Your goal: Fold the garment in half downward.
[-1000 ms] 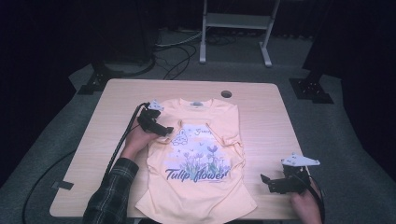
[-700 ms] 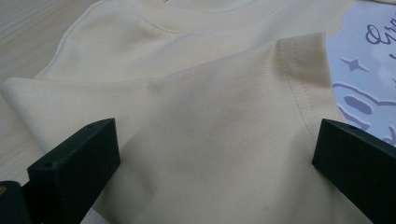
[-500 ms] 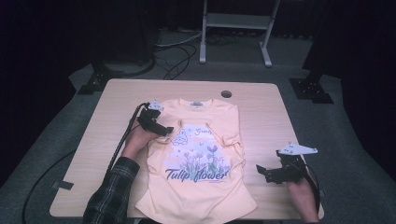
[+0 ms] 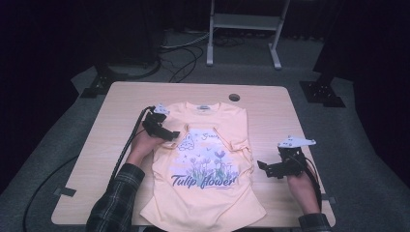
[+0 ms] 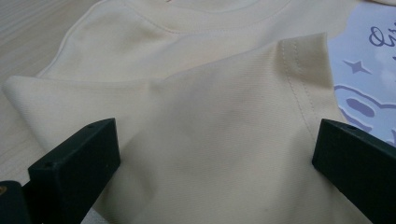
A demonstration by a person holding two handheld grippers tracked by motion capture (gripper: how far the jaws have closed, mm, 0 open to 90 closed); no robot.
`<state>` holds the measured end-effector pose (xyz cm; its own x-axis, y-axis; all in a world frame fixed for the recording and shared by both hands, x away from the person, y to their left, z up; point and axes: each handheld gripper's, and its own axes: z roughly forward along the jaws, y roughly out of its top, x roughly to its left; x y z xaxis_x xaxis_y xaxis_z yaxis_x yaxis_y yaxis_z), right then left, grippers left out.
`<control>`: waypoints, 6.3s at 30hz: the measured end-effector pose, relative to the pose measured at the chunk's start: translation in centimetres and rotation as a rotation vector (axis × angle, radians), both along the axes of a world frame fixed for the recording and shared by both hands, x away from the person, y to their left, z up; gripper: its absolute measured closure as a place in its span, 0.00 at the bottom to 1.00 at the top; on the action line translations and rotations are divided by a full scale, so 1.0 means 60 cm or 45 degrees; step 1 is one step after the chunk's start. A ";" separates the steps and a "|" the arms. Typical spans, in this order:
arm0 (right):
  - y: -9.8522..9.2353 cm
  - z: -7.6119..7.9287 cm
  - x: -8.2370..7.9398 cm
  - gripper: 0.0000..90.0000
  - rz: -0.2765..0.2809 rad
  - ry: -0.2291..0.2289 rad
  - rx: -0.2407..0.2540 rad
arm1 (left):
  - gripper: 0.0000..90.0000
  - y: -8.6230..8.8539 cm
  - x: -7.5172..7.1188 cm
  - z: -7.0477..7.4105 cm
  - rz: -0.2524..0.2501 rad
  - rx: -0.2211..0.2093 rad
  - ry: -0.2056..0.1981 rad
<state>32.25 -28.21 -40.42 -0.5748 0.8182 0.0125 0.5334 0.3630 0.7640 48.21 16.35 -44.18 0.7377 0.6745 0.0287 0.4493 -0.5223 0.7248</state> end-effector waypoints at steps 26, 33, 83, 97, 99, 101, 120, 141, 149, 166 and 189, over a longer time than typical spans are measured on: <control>0.048 0.035 0.106 0.00 0.067 0.034 0.006 | 0.00 -0.001 0.000 0.000 0.002 0.000 -0.003; 0.062 0.039 0.133 0.00 0.083 0.055 -0.021 | 0.00 -0.001 0.000 0.000 0.002 0.000 -0.002; 0.150 -0.057 0.271 0.02 0.139 0.131 -0.111 | 0.00 0.000 0.000 0.000 -0.004 -0.004 0.007; 0.147 -0.059 0.248 0.02 0.138 0.123 -0.105 | 0.00 -0.004 -0.024 0.003 -0.025 0.017 0.038; 0.147 -0.059 0.241 0.02 0.138 0.122 -0.104 | 0.00 -0.003 -0.031 0.004 -0.030 0.024 0.043; 0.147 -0.059 0.234 0.02 0.144 0.122 -0.108 | 0.00 -0.004 -0.040 0.004 -0.032 0.029 0.048; 0.145 -0.057 0.148 0.01 0.156 0.147 -0.133 | 0.00 -0.017 -0.108 0.014 -0.074 0.120 0.120; 0.146 -0.057 0.041 0.00 0.242 0.158 -0.149 | 0.00 -0.013 -0.216 0.017 -0.099 0.155 0.145; 0.140 -0.060 0.005 0.00 0.264 0.132 -0.138 | 0.00 -0.013 -0.254 0.014 -0.090 0.137 0.128; 0.129 -0.073 -0.040 0.00 0.279 0.049 -0.056 | 0.00 -0.011 -0.298 0.011 -0.050 0.112 0.112; 0.128 -0.073 -0.039 0.00 0.290 0.047 -0.057 | 0.00 0.030 -0.236 0.072 -0.094 0.030 -0.007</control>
<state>29.93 -20.51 -44.79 -0.7443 0.6678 0.0036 0.4611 0.5101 0.7261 34.06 18.16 -39.87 0.7850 0.6176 0.0480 0.4052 -0.5705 0.7144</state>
